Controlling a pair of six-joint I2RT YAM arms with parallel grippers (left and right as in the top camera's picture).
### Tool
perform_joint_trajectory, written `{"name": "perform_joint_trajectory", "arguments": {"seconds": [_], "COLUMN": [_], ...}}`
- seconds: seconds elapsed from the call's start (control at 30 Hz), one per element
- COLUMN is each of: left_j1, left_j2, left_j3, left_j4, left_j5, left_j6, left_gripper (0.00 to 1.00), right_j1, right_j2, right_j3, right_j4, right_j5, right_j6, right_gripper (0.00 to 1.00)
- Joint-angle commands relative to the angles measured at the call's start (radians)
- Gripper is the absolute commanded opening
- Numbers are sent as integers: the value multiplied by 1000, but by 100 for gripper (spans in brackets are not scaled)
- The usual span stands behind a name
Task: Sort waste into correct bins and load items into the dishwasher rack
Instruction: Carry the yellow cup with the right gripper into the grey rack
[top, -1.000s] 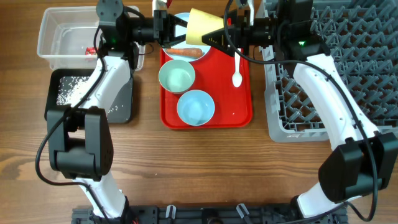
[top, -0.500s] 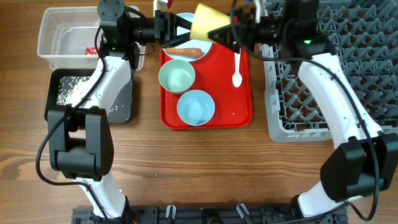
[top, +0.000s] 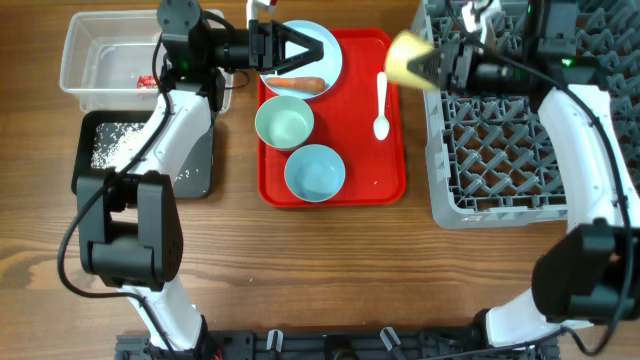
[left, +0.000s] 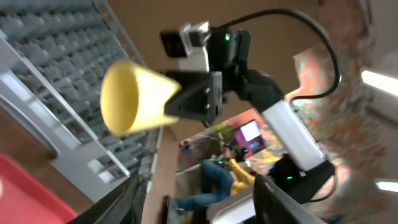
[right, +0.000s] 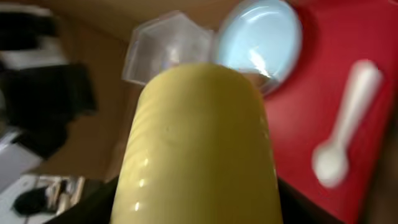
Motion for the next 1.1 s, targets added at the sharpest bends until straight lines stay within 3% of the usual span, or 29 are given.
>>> {"name": "perform_joint_trajectory", "arguments": {"seconds": [0.0, 0.17, 0.3, 0.43, 0.73, 0.87, 1.0, 1.07], "left_j1": [-4, -4, 2, 24, 72, 53, 12, -3], "left_j2": [-27, -24, -23, -23, -27, -28, -28, -28], "left_j3": [8, 8, 8, 8, 25, 154, 272, 296], "left_j4": [3, -21, -122, -276, -723, -1148, -1379, -1427], "left_j5": [-9, 10, -1, -99, -533, -939, -1292, -1381], "left_j6": [98, 177, 261, 338, 633, 898, 1039, 1058], "left_gripper": [64, 76, 99, 99, 100, 99, 100, 100], "right_j1": [10, 10, 10, 10, 10, 10, 10, 10], "right_j2": [-108, -142, -145, -140, -140, -138, -121, -103], "right_j3": [119, 201, 211, 211, 211, 211, 210, 202], "right_j4": [-211, -457, -577, -663, -756, -783, -788, -788], "right_j5": [412, 639, 712, 792, 842, 844, 846, 846], "right_j6": [-54, 5, 54, 100, 126, 124, 124, 125], "right_gripper": [67, 67, 67, 68, 71, 72, 72, 72]}}
